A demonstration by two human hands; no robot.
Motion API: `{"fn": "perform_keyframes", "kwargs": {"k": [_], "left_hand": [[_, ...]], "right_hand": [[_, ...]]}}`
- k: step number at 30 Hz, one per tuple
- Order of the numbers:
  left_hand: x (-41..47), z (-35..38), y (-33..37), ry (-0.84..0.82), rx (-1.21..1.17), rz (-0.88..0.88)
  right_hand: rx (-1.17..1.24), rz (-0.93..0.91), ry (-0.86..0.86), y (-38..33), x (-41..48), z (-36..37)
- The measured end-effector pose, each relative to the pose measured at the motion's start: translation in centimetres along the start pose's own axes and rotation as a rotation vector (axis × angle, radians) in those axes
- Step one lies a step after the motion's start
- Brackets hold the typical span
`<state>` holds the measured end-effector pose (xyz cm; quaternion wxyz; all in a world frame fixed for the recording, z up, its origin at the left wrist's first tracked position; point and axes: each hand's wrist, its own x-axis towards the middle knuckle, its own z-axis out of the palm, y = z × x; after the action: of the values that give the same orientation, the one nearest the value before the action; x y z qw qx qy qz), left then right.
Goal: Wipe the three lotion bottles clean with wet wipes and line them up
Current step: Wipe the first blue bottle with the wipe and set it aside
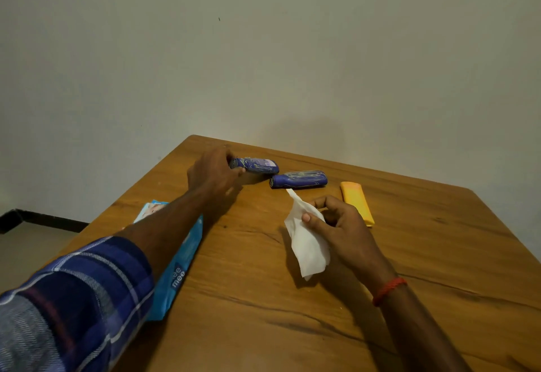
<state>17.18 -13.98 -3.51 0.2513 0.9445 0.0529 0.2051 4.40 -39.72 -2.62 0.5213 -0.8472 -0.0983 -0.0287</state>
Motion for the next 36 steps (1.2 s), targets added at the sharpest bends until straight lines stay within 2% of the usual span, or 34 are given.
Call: {"fn": "perform_keyframes", "kwargs": {"k": [5,13,20,24,29,33,36], "left_hand": [[-0.2,-4.3,1.7,0.081,-0.156,0.067],[-5.1,-10.2,5.3,-0.114,-0.419,0.312],[-12.4,-11.2,8.4,-0.214,-0.551,0.475],[-14.3,-11.5,9.2,-0.266,-0.625,0.505],[-15.9,-12.2,10.2,-0.251,-0.671,0.553],[-16.9,-12.8,10.9,-0.127,-0.615,0.648],[-17.5,-13.5,11.1,-0.121,-0.615,0.714]], "right_hand": [[0.068,-0.016,0.087,-2.2,-1.2,-0.3],[0.218,-0.1,0.197,-6.1,-5.5,-1.7],[0.281,-0.221,0.469,-8.4,-8.6,-2.4],[0.161,-0.28,0.546,-9.1,-9.8,-2.8],[0.027,-0.39,0.464,-9.2,-11.7,-2.4],[-0.258,-0.587,0.418,-9.5,-12.9,-1.9],[-0.53,-0.678,0.463,-9.2,-13.4,-2.3]]}}
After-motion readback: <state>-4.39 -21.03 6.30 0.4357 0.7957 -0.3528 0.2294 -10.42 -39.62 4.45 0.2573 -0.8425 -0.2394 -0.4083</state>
